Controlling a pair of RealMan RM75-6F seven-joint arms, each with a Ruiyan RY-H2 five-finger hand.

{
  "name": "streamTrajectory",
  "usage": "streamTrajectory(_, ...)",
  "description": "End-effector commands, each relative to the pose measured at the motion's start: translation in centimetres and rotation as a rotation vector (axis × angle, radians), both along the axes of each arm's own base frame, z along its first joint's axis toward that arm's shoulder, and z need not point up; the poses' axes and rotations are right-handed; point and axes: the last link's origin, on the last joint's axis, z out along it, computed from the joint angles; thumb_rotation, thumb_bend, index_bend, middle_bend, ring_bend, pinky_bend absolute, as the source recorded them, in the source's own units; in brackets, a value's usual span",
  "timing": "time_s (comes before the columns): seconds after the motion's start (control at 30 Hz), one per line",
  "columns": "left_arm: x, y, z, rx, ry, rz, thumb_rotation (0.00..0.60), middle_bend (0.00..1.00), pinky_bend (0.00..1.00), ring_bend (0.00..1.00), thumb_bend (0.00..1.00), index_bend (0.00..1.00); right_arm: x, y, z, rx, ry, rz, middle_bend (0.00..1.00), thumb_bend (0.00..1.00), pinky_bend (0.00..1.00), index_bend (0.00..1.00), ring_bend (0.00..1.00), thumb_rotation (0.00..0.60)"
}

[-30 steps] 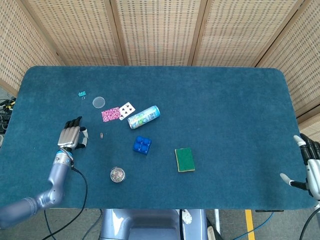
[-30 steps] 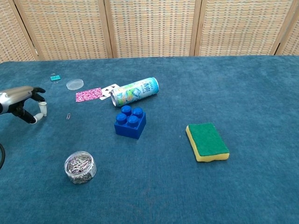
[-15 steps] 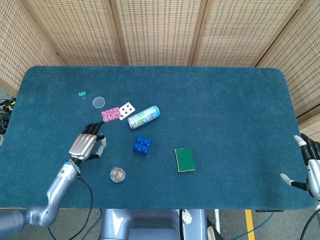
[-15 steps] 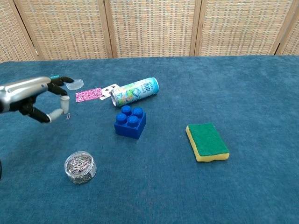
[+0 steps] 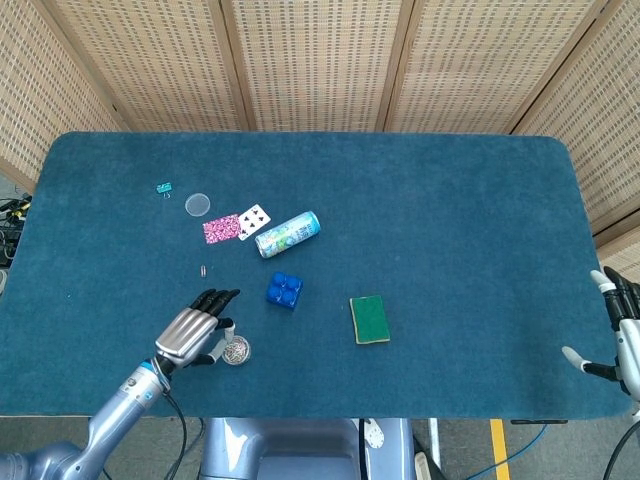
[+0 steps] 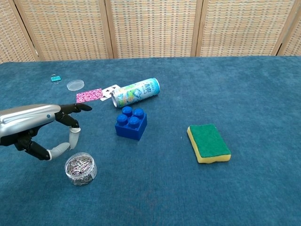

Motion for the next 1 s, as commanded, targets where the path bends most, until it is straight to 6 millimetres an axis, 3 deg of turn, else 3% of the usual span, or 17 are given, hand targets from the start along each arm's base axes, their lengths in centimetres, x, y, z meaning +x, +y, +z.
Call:
streamTrajectory(0.03,0.0,-0.1,-0.3,-0.003,0.012,0.004,0.600,0.00,0.00,0.00,0.53,0.79,0.0,0.0,0.0,0.000,0.000,0.000,0.00,0.00,0.00,0.00,0.00,0.600)
streamTrajectory(0.57,-0.3,-0.6,-2.2,-0.033,0.029,0.025,0.600,0.00,0.00,0.00,0.53,0.79,0.0,0.0,0.0,-0.002,0.000,0.000,0.00,0.00,0.00,0.00,0.00,0.600)
streamTrajectory(0.73,-0.1,-0.7,-2.5,-0.036,0.006,0.033,0.600,0.00,0.00,0.00,0.53,0.66,0.0,0.0,0.1,-0.001,-0.001,-0.001,0.00,0.00,0.00,0.00,0.00,0.600)
streamTrajectory(1.0,-0.1,-0.7,-2.5,-0.041,-0.016,0.039,0.600,0.00,0.00,0.00,0.44,0.53,0.0,0.0,0.1,-0.003,-0.003,0.000,0.00,0.00,0.00,0.00,0.00,0.600)
